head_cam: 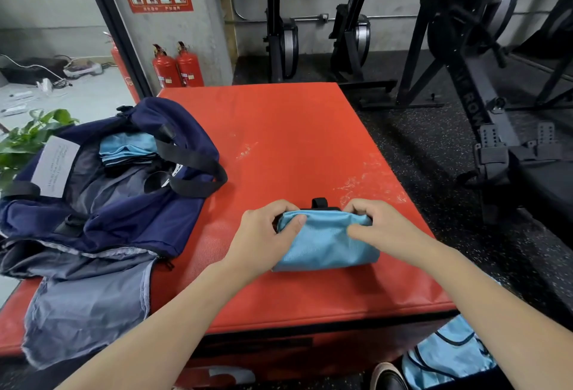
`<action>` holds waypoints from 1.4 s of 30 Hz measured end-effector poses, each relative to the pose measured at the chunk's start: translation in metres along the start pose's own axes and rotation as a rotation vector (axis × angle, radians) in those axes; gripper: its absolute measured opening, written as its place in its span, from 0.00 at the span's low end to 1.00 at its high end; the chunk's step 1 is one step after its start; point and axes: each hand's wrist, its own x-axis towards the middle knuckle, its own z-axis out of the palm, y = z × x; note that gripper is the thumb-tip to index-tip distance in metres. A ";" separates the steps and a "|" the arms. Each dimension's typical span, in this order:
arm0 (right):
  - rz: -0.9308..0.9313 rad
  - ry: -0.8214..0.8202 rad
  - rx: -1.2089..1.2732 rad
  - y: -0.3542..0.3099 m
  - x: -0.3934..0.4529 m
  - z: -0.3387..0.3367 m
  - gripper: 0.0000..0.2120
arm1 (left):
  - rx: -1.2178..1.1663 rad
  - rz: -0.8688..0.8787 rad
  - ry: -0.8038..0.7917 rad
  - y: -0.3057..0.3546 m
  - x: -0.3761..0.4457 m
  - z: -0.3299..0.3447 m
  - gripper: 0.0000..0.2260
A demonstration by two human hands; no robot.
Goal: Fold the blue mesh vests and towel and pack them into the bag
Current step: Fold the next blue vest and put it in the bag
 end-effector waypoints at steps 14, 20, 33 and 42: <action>0.211 0.111 -0.173 0.025 0.035 0.021 0.15 | 0.455 0.163 -0.094 -0.033 0.017 0.008 0.11; 0.273 0.220 -0.322 0.021 0.028 0.021 0.19 | 0.604 0.011 -0.323 -0.013 0.015 0.007 0.12; 0.337 -0.002 -0.135 -0.002 0.019 0.040 0.22 | 0.729 -0.249 -0.345 0.028 -0.012 0.017 0.22; 0.323 -0.238 0.398 -0.033 0.023 0.026 0.12 | 0.142 -0.166 -0.106 0.012 0.008 -0.030 0.07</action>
